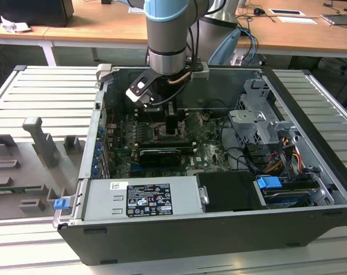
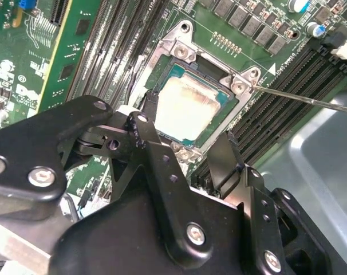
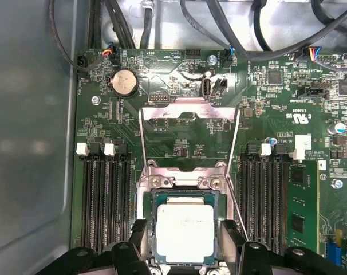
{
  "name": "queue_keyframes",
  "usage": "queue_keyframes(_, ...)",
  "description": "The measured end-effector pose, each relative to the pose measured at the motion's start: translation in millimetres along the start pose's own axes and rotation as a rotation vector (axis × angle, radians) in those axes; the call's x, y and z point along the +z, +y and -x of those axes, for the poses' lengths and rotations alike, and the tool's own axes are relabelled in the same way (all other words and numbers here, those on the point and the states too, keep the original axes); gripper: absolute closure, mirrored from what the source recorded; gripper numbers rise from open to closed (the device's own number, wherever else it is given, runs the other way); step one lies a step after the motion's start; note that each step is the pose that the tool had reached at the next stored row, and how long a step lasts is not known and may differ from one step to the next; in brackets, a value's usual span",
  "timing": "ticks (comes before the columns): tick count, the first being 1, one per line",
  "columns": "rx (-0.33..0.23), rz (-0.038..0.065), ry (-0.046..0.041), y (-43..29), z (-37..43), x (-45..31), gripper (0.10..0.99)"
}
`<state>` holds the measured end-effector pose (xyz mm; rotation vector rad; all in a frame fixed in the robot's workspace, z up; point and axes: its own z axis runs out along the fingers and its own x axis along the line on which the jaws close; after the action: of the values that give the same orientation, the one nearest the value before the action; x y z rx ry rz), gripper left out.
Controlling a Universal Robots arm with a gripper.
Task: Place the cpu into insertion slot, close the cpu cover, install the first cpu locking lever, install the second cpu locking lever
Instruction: 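Place the cpu into insertion slot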
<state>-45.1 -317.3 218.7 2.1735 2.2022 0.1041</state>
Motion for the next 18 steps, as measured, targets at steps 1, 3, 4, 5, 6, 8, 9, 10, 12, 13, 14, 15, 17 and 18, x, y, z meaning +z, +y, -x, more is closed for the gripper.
queue_keyframes(1,0.0,0.0,-0.0001,0.0,0.1,-0.6,0.471)
queue_keyframes(3,0.0,0.0,-0.0001,0.2,0.5,-2.3,0.471)
queue_keyframes(4,0.0,0.0,-0.0002,0.2,0.5,-3.0,0.471)
queue_keyframes(5,0.0,0.0,-0.0003,0.3,0.5,-3.9,0.486)
queue_keyframes(6,0.0,0.0,-0.0005,0.4,0.5,-4.9,0.553)
queue_keyframes(8,0.0,0.0,-0.0008,0.6,0.5,-6.9,0.737)
queue_keyframes(9,0.0,0.0,-0.0008,0.6,0.5,-7.3,0.796)
queue_keyframes(10,0.0,0.0,-0.0008,0.6,0.5,-7.8,0.796)
queue_keyframes(12,0.0,0.0,-0.0011,0.7,0.5,-8.9,0.918)
queue_keyframes(13,0.0,0.0,-0.0013,0.8,0.5,-9.4,0.976)
queue_keyframes(14,0.0,0.0,-0.0015,0.9,0.5,-10.4,0.98)
queue_keyframes(15,0.0,0.0,-0.0015,0.9,0.4,-10.9,0.98)
queue_keyframes(17,0.0,0.0,-0.0014,1.0,0.4,-11.9,0.98)
queue_keyframes(18,0.0,0.0,-0.0015,1.0,0.4,-12.3,0.98)
